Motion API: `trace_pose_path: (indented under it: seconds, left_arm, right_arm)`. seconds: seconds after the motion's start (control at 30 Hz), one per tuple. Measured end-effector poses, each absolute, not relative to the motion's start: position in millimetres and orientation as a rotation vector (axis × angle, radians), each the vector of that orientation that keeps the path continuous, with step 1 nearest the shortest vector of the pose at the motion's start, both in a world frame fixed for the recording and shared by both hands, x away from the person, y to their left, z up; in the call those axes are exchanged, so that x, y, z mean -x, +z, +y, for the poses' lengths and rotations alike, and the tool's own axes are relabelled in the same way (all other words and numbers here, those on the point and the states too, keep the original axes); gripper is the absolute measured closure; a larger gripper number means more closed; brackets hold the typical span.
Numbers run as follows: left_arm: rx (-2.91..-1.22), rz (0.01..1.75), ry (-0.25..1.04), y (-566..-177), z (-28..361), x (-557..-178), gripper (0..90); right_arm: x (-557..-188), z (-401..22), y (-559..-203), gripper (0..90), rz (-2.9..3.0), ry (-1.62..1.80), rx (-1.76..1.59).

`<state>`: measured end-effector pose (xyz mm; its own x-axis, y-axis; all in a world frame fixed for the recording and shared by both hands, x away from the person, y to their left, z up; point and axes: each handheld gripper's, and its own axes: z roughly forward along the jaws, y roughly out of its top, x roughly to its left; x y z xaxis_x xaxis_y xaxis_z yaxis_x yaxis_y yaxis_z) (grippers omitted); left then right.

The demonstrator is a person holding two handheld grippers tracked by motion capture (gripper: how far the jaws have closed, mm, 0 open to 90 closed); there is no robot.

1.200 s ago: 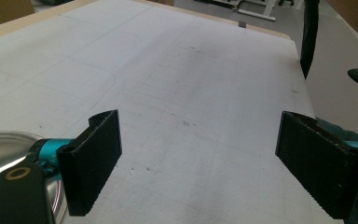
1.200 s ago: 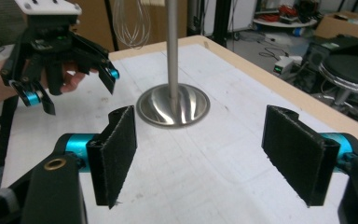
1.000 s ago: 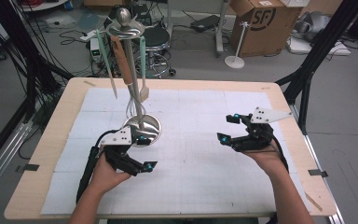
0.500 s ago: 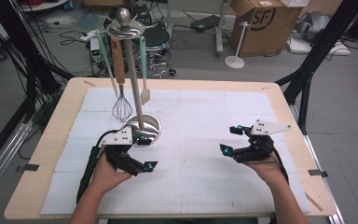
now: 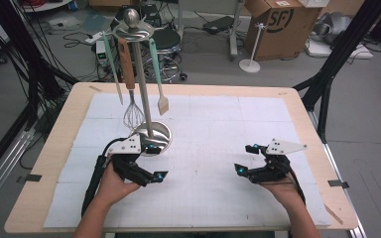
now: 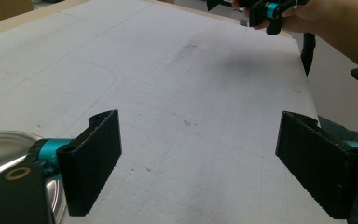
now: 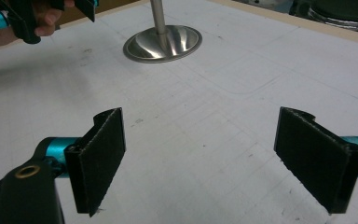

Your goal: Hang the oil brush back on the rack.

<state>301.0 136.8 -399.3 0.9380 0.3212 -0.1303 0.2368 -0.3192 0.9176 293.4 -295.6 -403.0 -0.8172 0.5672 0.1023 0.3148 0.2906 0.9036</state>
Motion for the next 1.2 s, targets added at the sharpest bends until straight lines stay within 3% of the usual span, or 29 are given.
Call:
trace_pose_path:
  seconds: [1.2]
  left_arm:
    - [-1.921,0.406,0.082,-401.4,134.1,-304.5,14.9]
  right_arm:
    - [-287.9,-298.8,-416.0,16.1,2.358,1.488,-0.828]
